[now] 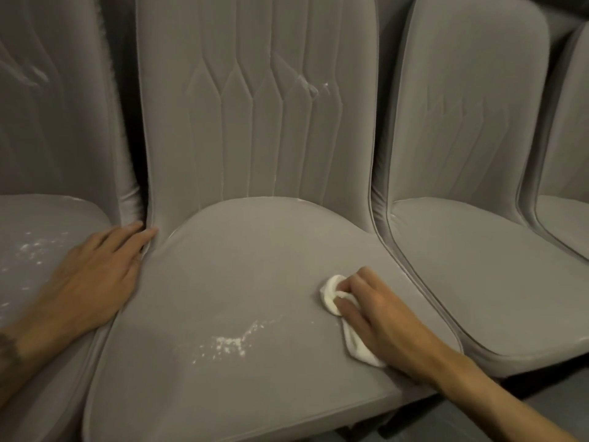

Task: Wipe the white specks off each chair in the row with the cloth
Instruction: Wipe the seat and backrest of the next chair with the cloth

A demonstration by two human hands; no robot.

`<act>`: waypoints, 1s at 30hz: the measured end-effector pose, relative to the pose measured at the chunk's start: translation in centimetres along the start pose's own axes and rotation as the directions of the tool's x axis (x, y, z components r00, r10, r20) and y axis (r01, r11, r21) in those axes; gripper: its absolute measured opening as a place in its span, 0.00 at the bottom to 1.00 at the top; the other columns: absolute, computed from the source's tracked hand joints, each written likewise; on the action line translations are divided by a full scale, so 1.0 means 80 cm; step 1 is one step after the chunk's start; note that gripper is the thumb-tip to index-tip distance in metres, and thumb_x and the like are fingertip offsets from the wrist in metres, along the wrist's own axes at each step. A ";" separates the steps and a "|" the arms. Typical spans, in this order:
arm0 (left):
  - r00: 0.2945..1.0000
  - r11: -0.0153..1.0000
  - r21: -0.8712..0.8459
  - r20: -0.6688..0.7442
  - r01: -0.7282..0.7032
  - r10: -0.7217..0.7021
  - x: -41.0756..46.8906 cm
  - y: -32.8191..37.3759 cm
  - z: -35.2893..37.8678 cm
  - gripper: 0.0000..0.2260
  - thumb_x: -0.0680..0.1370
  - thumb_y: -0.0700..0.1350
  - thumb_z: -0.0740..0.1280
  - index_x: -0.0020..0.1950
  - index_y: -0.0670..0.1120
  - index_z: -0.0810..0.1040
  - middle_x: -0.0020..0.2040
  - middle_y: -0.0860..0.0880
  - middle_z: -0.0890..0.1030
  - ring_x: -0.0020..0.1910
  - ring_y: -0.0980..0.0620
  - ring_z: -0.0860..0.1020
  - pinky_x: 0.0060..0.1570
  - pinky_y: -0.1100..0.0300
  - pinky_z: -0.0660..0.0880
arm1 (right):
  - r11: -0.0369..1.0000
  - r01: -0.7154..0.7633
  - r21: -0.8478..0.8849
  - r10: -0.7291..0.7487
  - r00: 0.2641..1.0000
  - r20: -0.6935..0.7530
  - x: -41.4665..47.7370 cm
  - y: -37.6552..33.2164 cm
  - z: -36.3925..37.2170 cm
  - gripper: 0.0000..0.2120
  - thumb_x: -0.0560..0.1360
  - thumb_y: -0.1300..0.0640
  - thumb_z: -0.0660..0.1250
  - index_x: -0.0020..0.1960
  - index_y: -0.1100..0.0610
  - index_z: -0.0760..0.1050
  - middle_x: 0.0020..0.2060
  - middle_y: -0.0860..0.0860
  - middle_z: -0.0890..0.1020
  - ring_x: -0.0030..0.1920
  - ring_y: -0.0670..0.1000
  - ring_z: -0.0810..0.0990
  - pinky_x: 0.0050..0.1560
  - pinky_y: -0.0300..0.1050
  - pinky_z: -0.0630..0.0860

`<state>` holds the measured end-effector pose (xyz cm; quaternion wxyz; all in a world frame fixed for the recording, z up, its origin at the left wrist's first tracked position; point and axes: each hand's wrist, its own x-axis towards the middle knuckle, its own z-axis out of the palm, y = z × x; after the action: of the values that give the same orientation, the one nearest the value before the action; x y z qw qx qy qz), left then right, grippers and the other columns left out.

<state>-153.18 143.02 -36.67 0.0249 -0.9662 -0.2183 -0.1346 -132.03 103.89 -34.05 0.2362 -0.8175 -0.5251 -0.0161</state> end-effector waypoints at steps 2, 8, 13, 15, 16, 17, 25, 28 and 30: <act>1.000 1.000 0.013 0.009 -0.012 0.012 0.001 -0.002 0.003 0.26 0.82 0.52 0.49 0.75 0.44 0.73 0.73 0.40 0.74 0.62 0.33 0.78 0.58 0.36 0.76 | 0.997 -0.015 -0.075 0.013 1.000 -0.027 -0.005 0.018 -0.013 0.12 0.82 0.47 0.56 0.48 0.54 0.72 0.46 0.47 0.70 0.45 0.50 0.74 0.50 0.43 0.69; 1.000 1.000 0.019 0.002 -0.014 0.014 0.000 0.001 -0.001 0.26 0.81 0.51 0.50 0.75 0.44 0.73 0.72 0.40 0.75 0.61 0.33 0.77 0.59 0.36 0.76 | 0.953 -0.248 -0.175 0.212 0.957 -0.199 0.030 0.038 0.000 0.17 0.80 0.47 0.56 0.48 0.59 0.75 0.46 0.53 0.74 0.47 0.58 0.76 0.49 0.46 0.67; 0.999 1.000 0.019 -0.036 -0.007 0.007 -0.002 0.005 -0.003 0.26 0.80 0.50 0.51 0.74 0.44 0.75 0.71 0.39 0.76 0.58 0.33 0.77 0.58 0.37 0.76 | 1.000 0.004 -0.012 -0.005 1.000 -0.020 0.007 -0.037 0.019 0.13 0.82 0.47 0.55 0.49 0.54 0.71 0.46 0.48 0.70 0.45 0.50 0.72 0.50 0.41 0.68; 0.999 1.000 0.016 -0.045 -0.008 0.009 -0.002 0.005 -0.003 0.26 0.81 0.50 0.51 0.73 0.43 0.75 0.71 0.39 0.77 0.58 0.33 0.77 0.58 0.37 0.76 | 0.997 0.006 -0.076 -0.008 0.999 -0.033 0.001 -0.010 0.005 0.12 0.82 0.48 0.55 0.49 0.55 0.71 0.46 0.48 0.70 0.45 0.50 0.72 0.51 0.45 0.70; 0.999 1.000 0.014 -0.045 -0.005 0.006 -0.002 0.006 -0.004 0.26 0.81 0.50 0.51 0.73 0.44 0.75 0.71 0.39 0.77 0.58 0.32 0.77 0.58 0.37 0.76 | 0.993 -0.034 -0.112 0.026 0.997 -0.066 0.001 0.011 -0.003 0.13 0.82 0.48 0.56 0.48 0.55 0.72 0.45 0.49 0.70 0.45 0.52 0.73 0.51 0.47 0.71; 0.999 1.000 0.012 -0.049 -0.002 0.003 -0.003 0.005 -0.003 0.26 0.81 0.50 0.51 0.74 0.44 0.75 0.71 0.39 0.76 0.58 0.32 0.77 0.58 0.36 0.76 | 0.984 -0.091 -0.151 0.075 0.991 -0.110 0.004 0.029 -0.011 0.12 0.81 0.49 0.57 0.47 0.56 0.73 0.45 0.51 0.72 0.45 0.54 0.74 0.50 0.48 0.71; 0.999 1.000 -0.006 -0.028 0.020 -0.020 -0.003 0.003 -0.003 0.27 0.82 0.53 0.49 0.76 0.47 0.72 0.74 0.42 0.74 0.63 0.34 0.76 0.61 0.36 0.75 | 0.997 -0.068 -0.048 0.065 0.996 -0.057 0.021 -0.031 0.022 0.13 0.81 0.48 0.56 0.48 0.57 0.72 0.46 0.51 0.72 0.45 0.54 0.74 0.49 0.44 0.67; 0.999 1.000 -0.013 -0.029 0.012 -0.012 -0.003 0.004 -0.002 0.27 0.82 0.53 0.49 0.76 0.46 0.72 0.74 0.41 0.74 0.64 0.34 0.75 0.61 0.36 0.75 | 0.998 0.031 -0.045 -0.031 1.000 0.005 0.002 -0.024 0.008 0.12 0.83 0.48 0.56 0.49 0.55 0.72 0.47 0.49 0.71 0.46 0.51 0.73 0.51 0.45 0.71; 0.999 1.000 -0.016 -0.038 0.014 -0.015 -0.003 0.005 -0.003 0.27 0.81 0.52 0.49 0.76 0.45 0.73 0.73 0.41 0.75 0.63 0.34 0.76 0.61 0.36 0.75 | 0.991 -0.037 -0.129 0.030 0.998 -0.054 0.015 0.006 0.001 0.15 0.82 0.47 0.54 0.48 0.56 0.72 0.45 0.51 0.72 0.46 0.54 0.74 0.51 0.51 0.72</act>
<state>-153.25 142.51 -36.52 0.0207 -0.9620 -0.2238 -0.1549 -131.12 104.81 -33.96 0.1964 -0.8391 -0.5027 -0.0677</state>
